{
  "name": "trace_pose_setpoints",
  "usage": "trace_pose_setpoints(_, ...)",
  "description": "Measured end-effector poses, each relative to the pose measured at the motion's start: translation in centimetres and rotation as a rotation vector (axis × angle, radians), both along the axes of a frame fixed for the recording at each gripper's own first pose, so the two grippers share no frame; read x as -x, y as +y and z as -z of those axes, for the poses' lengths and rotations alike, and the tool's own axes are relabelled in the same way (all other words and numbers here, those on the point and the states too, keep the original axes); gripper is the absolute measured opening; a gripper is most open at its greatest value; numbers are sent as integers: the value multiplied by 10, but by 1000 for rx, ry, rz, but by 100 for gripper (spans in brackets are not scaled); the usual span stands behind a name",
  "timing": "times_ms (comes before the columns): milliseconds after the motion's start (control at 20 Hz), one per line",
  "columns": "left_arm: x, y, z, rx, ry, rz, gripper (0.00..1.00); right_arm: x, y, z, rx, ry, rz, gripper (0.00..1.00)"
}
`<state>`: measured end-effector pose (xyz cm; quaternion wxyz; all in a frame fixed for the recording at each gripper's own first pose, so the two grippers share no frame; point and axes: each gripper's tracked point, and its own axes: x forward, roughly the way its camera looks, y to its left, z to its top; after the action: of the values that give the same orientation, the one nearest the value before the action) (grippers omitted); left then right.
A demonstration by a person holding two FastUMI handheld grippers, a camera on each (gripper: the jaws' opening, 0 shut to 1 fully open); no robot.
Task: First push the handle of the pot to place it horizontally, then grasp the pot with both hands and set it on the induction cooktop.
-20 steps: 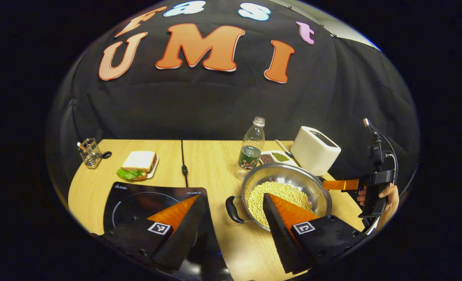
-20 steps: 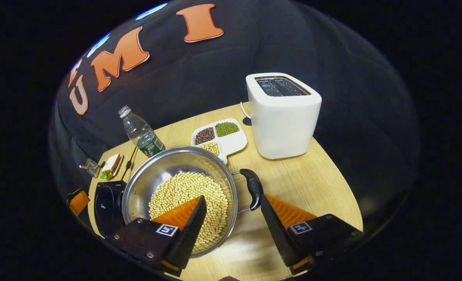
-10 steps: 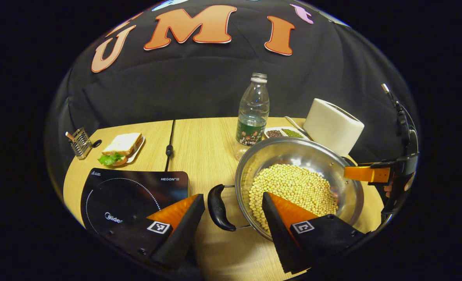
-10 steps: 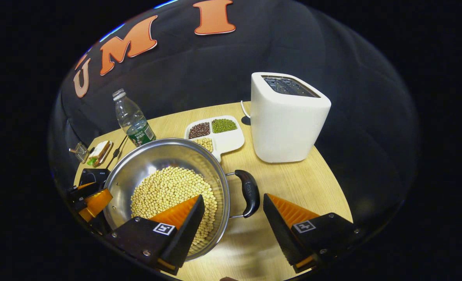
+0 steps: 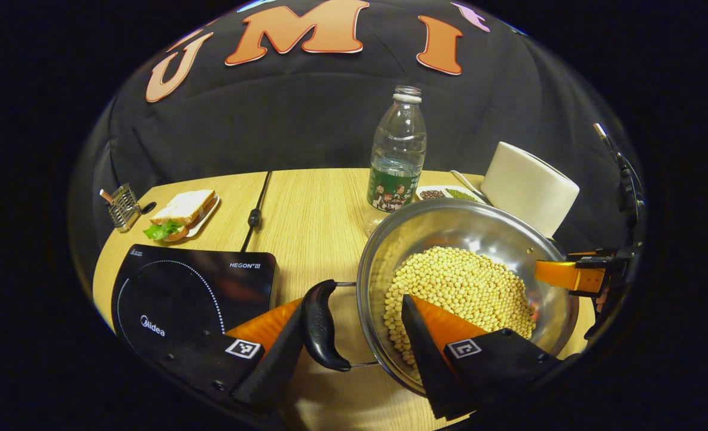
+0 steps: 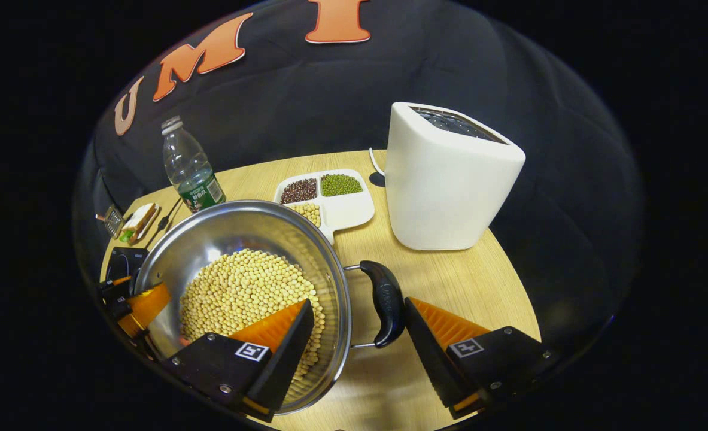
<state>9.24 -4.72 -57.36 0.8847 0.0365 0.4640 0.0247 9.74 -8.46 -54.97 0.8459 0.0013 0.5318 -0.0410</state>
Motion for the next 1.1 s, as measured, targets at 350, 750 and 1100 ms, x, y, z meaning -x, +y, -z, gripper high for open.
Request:
trace_pose_setpoints(350,-6,8,20,-18,11,-42,86,-10,-2,6,41,-36,-33,81)
trace_pose_setpoints(750,-9,11,19,-83,-30,-82,81,-4,-2,5,89,-56,-84,72)
trace_pose_setpoints(1100,0,12,5,-99,-45,-109,77,16,2,-10,68,-63,-22,61)
